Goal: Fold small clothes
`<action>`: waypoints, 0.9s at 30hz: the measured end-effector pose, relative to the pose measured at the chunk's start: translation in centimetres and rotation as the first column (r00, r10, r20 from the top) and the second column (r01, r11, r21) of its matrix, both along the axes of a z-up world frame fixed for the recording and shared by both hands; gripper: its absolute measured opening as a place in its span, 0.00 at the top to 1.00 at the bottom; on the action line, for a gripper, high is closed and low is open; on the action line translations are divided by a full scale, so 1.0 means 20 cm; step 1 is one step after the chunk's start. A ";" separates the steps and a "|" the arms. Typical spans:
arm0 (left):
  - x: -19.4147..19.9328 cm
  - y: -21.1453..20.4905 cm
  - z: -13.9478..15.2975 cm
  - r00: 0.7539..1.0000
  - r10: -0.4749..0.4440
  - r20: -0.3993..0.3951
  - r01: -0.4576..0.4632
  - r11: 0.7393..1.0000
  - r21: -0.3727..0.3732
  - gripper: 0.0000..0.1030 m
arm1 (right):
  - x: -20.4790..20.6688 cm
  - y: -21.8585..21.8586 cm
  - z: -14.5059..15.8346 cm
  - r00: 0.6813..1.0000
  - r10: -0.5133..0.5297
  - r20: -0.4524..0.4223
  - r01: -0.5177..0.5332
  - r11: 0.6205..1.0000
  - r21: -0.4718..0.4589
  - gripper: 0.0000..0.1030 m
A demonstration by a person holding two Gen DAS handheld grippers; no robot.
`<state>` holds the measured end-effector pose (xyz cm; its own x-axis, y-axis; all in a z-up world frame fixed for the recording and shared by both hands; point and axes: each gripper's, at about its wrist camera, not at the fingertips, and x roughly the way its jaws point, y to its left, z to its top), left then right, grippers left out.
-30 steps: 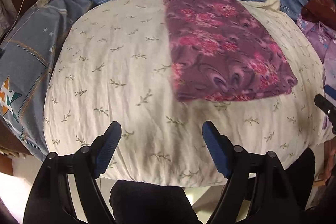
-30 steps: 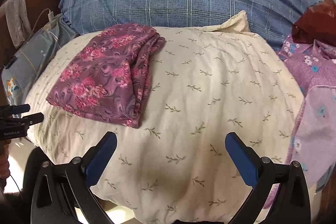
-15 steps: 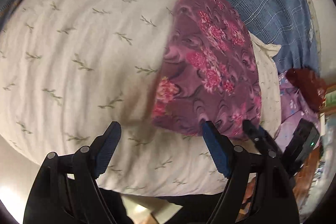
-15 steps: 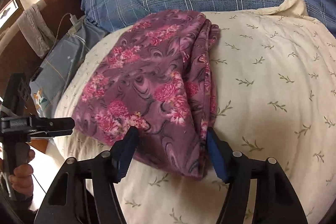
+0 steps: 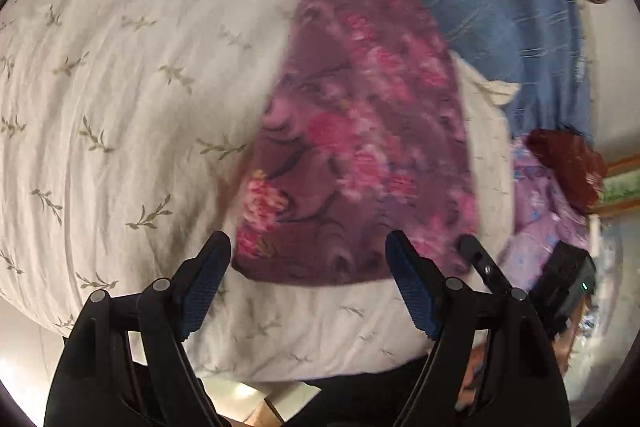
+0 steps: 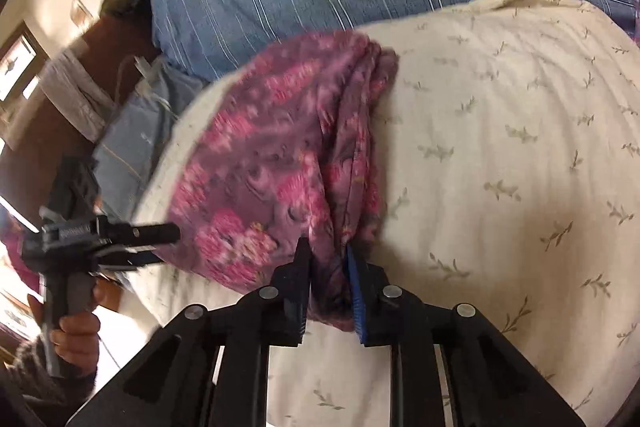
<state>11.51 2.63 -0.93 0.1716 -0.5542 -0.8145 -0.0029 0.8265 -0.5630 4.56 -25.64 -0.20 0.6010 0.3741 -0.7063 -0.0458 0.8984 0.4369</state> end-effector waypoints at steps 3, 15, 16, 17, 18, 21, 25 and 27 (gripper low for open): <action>0.06 0.05 0.13 0.997 0.014 0.071 -0.011 0.999 -0.038 0.22 | 0.05 -0.08 0.13 0.996 -0.049 0.078 0.046 0.998 0.042 0.49; 0.46 -0.09 -0.09 0.999 0.025 -0.027 -0.023 0.998 0.058 0.20 | 0.51 0.15 0.02 0.999 0.036 -0.009 -0.036 0.996 -0.075 0.93; 0.45 -0.10 -0.08 1.000 0.017 -0.022 -0.016 0.999 0.032 0.20 | 0.49 0.14 0.06 0.999 0.036 0.022 -0.035 0.997 -0.073 0.93; 0.43 -0.11 -0.06 1.000 0.011 -0.004 -0.011 1.000 0.024 0.20 | 0.45 0.12 0.11 0.997 0.033 0.064 -0.030 0.998 -0.057 0.94; 0.40 -0.11 -0.04 1.000 0.005 0.020 -0.006 0.999 0.035 0.20 | 0.41 0.09 0.14 0.994 0.027 0.101 -0.021 0.998 -0.057 0.94; 0.40 -0.18 -0.08 0.999 -0.036 0.035 0.032 0.995 0.098 0.20 | 0.44 0.03 0.03 1.000 -0.006 0.025 0.008 0.996 -0.091 0.94; 0.39 -0.22 -0.06 0.996 -0.076 0.054 0.068 0.988 0.138 0.20 | 0.45 -0.01 -0.04 1.000 -0.018 -0.018 0.018 1.000 0.005 0.86; 0.41 -0.18 0.01 0.994 -0.075 0.074 0.068 0.993 0.096 0.20 | 0.44 -0.06 0.03 1.000 -0.022 0.010 0.021 0.997 0.069 0.83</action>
<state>19.74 -0.96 -0.82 0.1989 -0.4896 -0.8490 0.0990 0.8719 -0.4796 13.32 -26.94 0.50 0.6171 0.4083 -0.6727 -0.0318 0.8670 0.4972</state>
